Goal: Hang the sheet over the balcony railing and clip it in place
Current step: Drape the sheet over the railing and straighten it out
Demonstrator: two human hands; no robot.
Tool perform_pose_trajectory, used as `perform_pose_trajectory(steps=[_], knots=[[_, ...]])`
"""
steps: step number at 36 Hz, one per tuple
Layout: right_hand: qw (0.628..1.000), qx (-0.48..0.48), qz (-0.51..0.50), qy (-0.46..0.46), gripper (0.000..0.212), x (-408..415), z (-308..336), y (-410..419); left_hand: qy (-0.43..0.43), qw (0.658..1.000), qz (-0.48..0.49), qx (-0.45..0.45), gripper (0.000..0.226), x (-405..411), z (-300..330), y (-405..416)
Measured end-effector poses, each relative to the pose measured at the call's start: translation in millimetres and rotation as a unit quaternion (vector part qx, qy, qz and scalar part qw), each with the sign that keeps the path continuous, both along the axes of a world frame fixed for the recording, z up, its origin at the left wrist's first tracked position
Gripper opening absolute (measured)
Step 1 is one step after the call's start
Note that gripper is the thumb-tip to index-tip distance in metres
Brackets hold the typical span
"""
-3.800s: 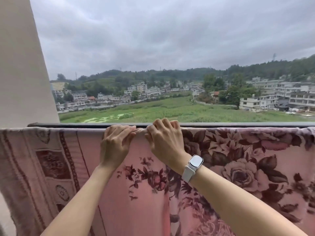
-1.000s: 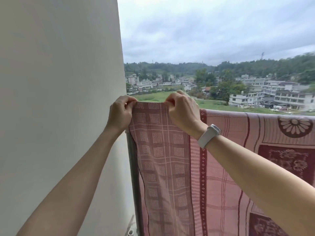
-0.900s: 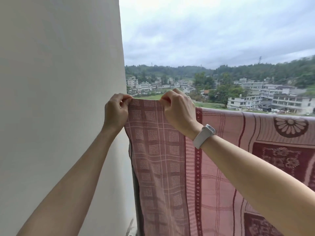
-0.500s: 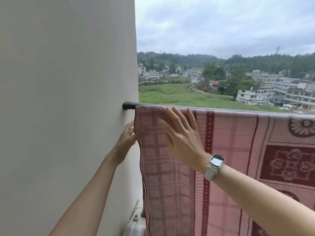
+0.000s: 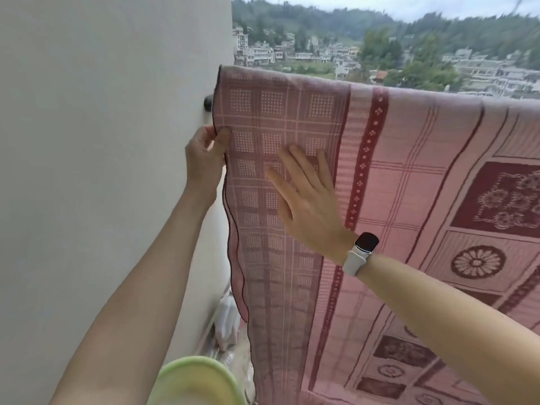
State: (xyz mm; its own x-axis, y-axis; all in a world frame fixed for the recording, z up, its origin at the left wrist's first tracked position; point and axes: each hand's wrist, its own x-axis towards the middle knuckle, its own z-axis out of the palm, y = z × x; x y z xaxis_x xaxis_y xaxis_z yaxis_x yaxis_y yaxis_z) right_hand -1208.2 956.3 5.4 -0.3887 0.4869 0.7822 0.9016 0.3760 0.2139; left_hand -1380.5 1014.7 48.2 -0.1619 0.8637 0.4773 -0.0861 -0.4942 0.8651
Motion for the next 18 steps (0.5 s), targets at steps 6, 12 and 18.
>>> perform_pose_trajectory(steps=[6, 12, 18], knots=[[0.994, -0.102, -0.024, -0.037, 0.049, 9.8, -46.5, -9.7, 0.091, 0.980, -0.143, -0.101, 0.031, 8.2, -96.9, -15.9], [0.990, -0.137, 0.006, 0.026, 0.036, 6.8, -73.3, -20.4, 0.058, 0.976, -0.139, -0.155, 0.019, -0.7, -146.3, -22.4], [0.968, -0.236, -0.063, 0.053, 0.037, -19.6, -91.9, -13.9, 0.055, 0.976, -0.110, -0.177, 0.008, -10.0, -156.1, -18.8]])
